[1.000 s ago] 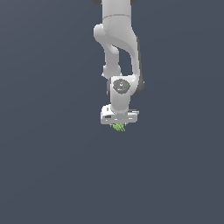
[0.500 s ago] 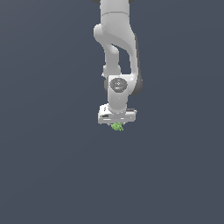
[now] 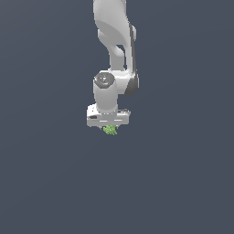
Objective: Pick up the object and move it to a goal position.
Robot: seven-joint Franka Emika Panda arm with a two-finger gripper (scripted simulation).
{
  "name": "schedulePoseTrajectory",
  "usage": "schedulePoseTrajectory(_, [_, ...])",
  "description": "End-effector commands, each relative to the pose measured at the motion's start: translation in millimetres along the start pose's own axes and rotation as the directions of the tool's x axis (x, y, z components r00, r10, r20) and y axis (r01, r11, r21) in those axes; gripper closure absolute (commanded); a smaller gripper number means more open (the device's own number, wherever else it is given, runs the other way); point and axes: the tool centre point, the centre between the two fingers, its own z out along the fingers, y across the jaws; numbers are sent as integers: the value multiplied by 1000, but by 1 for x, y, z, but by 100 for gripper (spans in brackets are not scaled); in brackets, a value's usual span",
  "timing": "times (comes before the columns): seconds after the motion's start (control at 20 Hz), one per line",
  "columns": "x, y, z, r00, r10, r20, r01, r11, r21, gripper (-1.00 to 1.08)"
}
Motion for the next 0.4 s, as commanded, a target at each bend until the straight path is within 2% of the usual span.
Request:
schedulePoseTrajectory(0.0, [2,15,-10,1000,-1,1,1,1000,0,108])
schedulePoseTrajectory(0.35, [6,30,-20,1000,-1,1,1,1000,0,108])
